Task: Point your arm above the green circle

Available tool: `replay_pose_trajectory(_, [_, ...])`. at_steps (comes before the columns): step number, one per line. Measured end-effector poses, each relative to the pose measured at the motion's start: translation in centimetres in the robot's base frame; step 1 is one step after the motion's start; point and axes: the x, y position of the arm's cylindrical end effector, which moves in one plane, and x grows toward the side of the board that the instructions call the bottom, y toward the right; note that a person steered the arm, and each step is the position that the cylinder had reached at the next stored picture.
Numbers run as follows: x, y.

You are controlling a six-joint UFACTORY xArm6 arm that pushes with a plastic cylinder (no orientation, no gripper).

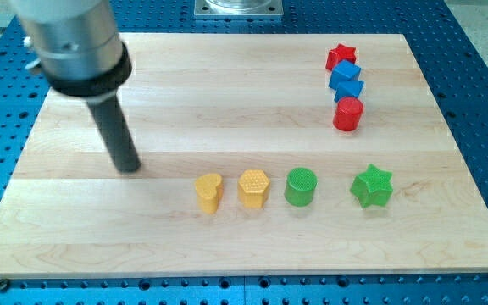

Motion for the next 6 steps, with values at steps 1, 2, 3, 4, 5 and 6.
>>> replay_pose_trajectory(1, [-6.0, 3.5])
replay_pose_trajectory(2, [-5.8, 9.2])
replay_pose_trajectory(3, [-4.9, 16.0])
replay_pose_trajectory(4, [-0.9, 21.5])
replay_pose_trajectory(5, [1.2, 21.5])
replay_pose_trajectory(6, [1.3, 21.2])
